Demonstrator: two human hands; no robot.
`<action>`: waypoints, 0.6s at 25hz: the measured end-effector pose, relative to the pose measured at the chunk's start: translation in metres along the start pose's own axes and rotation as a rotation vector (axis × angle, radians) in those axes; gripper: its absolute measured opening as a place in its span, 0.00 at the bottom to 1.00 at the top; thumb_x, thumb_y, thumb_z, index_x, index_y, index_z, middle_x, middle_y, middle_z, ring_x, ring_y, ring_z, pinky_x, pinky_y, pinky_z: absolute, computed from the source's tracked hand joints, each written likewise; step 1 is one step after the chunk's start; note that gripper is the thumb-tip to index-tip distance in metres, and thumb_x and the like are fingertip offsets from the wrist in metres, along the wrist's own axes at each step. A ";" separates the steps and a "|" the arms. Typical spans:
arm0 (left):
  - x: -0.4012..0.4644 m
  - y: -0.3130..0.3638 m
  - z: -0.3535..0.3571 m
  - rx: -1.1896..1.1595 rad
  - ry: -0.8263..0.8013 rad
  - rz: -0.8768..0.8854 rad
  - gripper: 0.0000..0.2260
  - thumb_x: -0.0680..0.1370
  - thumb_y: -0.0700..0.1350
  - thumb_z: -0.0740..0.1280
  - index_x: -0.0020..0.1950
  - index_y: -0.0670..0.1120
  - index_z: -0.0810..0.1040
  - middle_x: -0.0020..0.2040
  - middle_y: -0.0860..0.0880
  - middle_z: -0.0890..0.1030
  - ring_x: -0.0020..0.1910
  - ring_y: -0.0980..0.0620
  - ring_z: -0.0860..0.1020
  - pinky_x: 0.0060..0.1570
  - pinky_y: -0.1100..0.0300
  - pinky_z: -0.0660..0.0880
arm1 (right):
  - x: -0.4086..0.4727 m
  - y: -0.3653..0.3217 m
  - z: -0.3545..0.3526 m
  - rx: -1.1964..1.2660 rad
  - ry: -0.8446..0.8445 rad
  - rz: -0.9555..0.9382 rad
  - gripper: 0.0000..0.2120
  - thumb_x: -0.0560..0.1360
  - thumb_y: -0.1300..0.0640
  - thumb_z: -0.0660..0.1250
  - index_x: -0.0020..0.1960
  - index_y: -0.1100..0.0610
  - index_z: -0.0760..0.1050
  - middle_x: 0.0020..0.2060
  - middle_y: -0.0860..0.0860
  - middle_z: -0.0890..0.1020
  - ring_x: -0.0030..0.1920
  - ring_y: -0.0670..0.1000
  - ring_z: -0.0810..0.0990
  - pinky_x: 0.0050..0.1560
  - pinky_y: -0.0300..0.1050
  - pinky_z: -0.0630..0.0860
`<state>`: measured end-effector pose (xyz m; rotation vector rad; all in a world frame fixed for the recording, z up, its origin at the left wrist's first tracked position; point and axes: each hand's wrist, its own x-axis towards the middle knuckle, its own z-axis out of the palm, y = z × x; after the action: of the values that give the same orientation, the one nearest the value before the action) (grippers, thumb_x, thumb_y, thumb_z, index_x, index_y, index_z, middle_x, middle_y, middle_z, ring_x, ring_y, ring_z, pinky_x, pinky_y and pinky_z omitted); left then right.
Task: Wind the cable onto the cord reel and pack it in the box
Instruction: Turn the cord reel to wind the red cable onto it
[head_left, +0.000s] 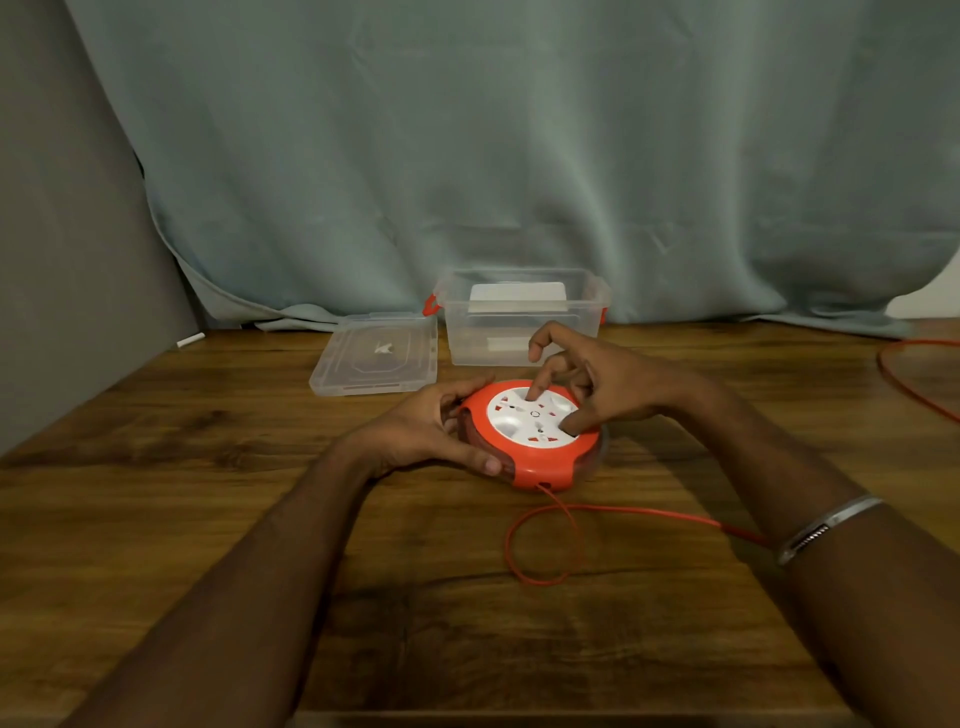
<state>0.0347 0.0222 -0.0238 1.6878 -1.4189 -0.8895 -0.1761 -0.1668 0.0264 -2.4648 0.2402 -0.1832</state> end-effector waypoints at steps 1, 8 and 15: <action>-0.001 0.002 0.001 0.000 0.006 -0.003 0.57 0.60 0.46 0.87 0.84 0.52 0.60 0.74 0.56 0.73 0.70 0.60 0.74 0.67 0.66 0.75 | -0.001 -0.002 0.001 -0.028 0.022 0.007 0.34 0.68 0.67 0.81 0.65 0.53 0.65 0.55 0.53 0.87 0.29 0.41 0.73 0.30 0.33 0.71; 0.001 0.001 0.002 -0.018 0.034 0.005 0.51 0.65 0.36 0.84 0.83 0.49 0.62 0.70 0.58 0.76 0.65 0.65 0.77 0.62 0.71 0.75 | 0.005 -0.009 0.014 -0.217 0.132 0.028 0.19 0.62 0.48 0.83 0.41 0.52 0.75 0.33 0.47 0.81 0.32 0.45 0.74 0.35 0.45 0.71; 0.002 -0.001 0.003 -0.028 0.036 0.022 0.50 0.67 0.34 0.83 0.83 0.48 0.61 0.69 0.58 0.77 0.62 0.68 0.80 0.58 0.71 0.76 | 0.010 -0.016 0.030 -0.372 0.267 0.045 0.26 0.65 0.38 0.77 0.26 0.56 0.70 0.20 0.47 0.71 0.24 0.46 0.69 0.32 0.47 0.67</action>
<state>0.0331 0.0202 -0.0260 1.6566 -1.3926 -0.8584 -0.1590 -0.1389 0.0130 -2.7960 0.4820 -0.4883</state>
